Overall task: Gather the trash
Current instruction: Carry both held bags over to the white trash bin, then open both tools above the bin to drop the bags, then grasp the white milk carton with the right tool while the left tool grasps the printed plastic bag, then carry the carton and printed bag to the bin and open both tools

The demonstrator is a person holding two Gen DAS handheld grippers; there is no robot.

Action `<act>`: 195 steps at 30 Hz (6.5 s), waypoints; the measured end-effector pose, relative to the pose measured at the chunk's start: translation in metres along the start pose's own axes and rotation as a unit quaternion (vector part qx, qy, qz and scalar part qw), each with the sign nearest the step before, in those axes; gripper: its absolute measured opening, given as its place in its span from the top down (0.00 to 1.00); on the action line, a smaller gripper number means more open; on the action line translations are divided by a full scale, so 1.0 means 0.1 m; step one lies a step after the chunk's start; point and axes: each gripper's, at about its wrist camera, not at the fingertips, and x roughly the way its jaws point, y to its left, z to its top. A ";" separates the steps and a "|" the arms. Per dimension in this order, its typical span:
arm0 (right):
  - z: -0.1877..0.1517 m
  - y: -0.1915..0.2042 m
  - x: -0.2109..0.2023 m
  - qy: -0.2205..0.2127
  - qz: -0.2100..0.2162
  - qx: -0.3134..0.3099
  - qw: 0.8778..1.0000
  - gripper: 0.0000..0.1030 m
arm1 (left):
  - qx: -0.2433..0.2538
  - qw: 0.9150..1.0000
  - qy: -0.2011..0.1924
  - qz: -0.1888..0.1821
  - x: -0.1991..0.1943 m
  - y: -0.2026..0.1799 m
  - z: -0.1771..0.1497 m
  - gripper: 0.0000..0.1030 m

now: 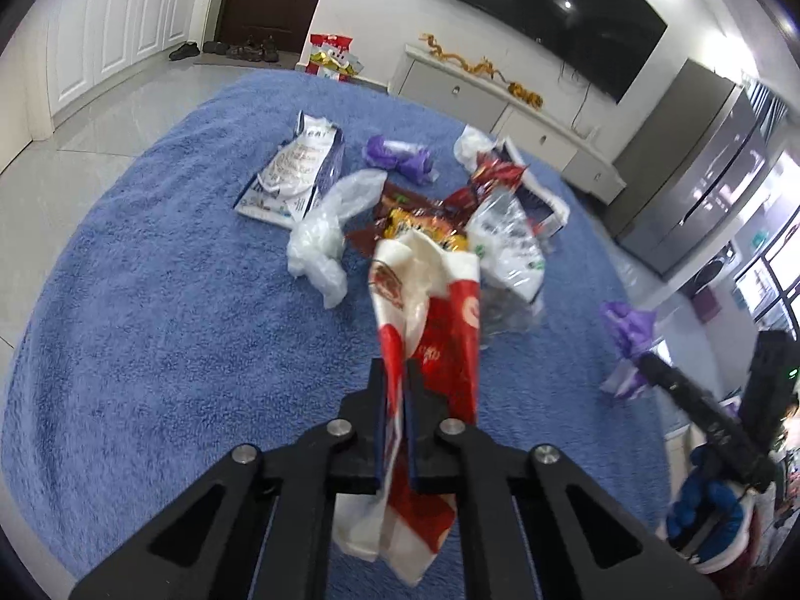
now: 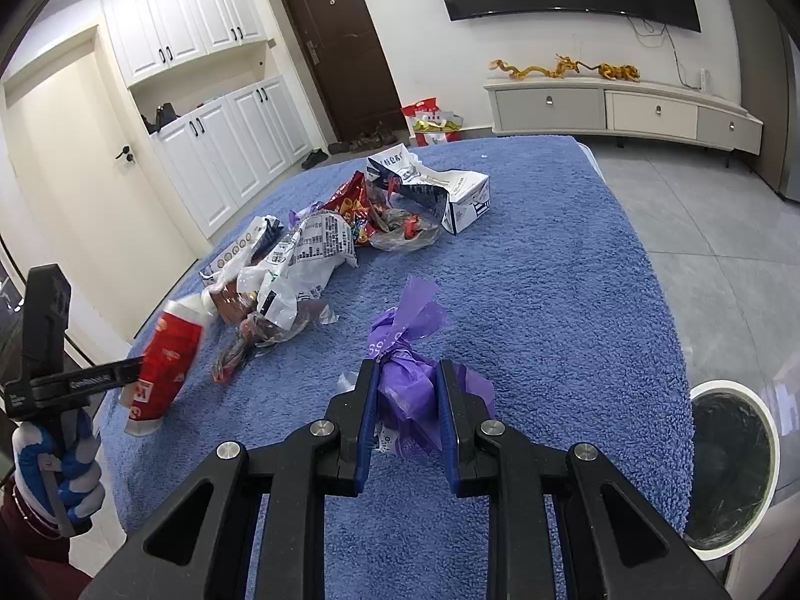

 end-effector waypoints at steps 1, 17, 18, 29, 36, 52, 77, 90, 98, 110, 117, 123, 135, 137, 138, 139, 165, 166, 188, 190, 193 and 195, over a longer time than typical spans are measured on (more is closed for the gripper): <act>0.00 0.01 -0.02 -0.002 0.002 0.000 1.000 0.78 | 0.002 1.000 -0.004 -0.004 -0.05 -0.04 0.01 0.95; -0.20 -0.88 -0.71 -0.079 -0.048 0.080 0.992 0.78 | 0.168 0.977 0.051 -0.119 0.43 -1.84 0.15 0.95; -0.22 -0.99 -0.76 -0.083 -0.060 0.090 0.991 0.78 | 0.183 0.973 0.060 -0.128 0.52 -2.00 0.13 0.95; -0.64 -2.39 -1.07 -0.073 -0.194 0.198 0.958 0.78 | 0.278 0.926 0.162 -0.197 1.71 -3.84 -0.18 0.95; -0.69 -2.85 -0.87 -0.051 -0.228 0.220 0.947 0.75 | 0.269 0.919 0.207 -0.201 2.40 -4.39 -0.27 0.92; -0.80 -2.77 -1.31 -0.084 -0.279 0.250 0.923 0.60 | 0.282 0.926 0.126 -0.215 1.77 -4.10 -0.20 0.77; -0.18 -1.39 -1.69 -0.128 -0.252 0.132 0.950 0.49 | 0.252 0.961 -0.015 -0.112 0.23 -2.39 0.02 0.48; 0.37 -0.85 -0.72 -0.071 -0.155 0.036 0.985 0.40 | 0.167 0.986 -0.007 -0.024 0.50 -1.19 0.64 0.47; 0.86 -0.55 0.17 -0.033 -0.073 -0.034 0.996 0.35 | 0.150 0.988 0.022 0.010 0.86 -0.90 0.91 0.47; 1.46 -0.19 1.47 0.041 -0.017 -0.146 0.988 0.29 | 0.158 0.986 0.055 0.008 1.19 -0.83 0.96 0.53; 1.55 -0.11 1.86 0.092 -0.020 -0.209 0.973 0.42 | 0.170 0.984 0.054 0.005 1.21 -0.85 0.98 0.60; 1.57 -0.04 1.92 0.113 -0.034 -0.245 0.962 0.61 | 0.168 0.985 0.050 0.002 1.17 -0.85 0.94 0.71; 1.44 -0.06 1.09 0.042 -0.038 -0.196 0.979 0.62 | 0.127 0.991 0.015 -0.026 0.75 -0.88 0.93 0.86; 1.38 -0.05 0.91 0.030 -0.035 -0.187 0.981 0.62 | 0.125 0.992 0.006 -0.028 0.64 -0.90 0.92 0.86; 1.35 -0.04 0.83 0.025 -0.034 -0.183 0.982 0.62 | 0.125 0.992 0.002 -0.027 0.60 -0.91 0.91 0.86; 1.32 -0.04 0.73 0.019 -0.032 -0.177 0.984 0.62 | 0.126 0.992 -0.002 -0.027 0.54 -0.93 0.89 0.86; 0.25 -0.24 -0.83 -0.071 -0.022 -0.059 0.995 0.62 | 0.105 0.994 -0.033 -0.027 -0.17 -1.09 0.45 0.86; 0.23 -0.28 -0.88 -0.075 -0.025 -0.054 0.995 0.62 | 0.110 0.993 -0.031 -0.031 -0.16 -1.15 0.44 0.86; -0.63 -2.30 -0.97 -0.047 -0.155 0.169 0.972 0.62 | 0.289 0.941 0.140 -0.111 1.58 -3.70 -0.16 0.86; -0.68 -2.49 -0.87 -0.036 -0.163 0.184 0.969 0.62 | 0.284 0.937 0.163 -0.119 1.81 -3.90 -0.21 0.85; -0.74 -2.71 -0.74 -0.023 -0.174 0.202 0.964 0.62 | 0.277 0.935 0.183 -0.128 2.07 -4.12 -0.27 0.83; -0.74 -2.82 -0.67 -0.016 -0.181 0.210 0.961 0.62 | 0.271 0.934 0.190 -0.133 2.20 -4.25 -0.30 0.83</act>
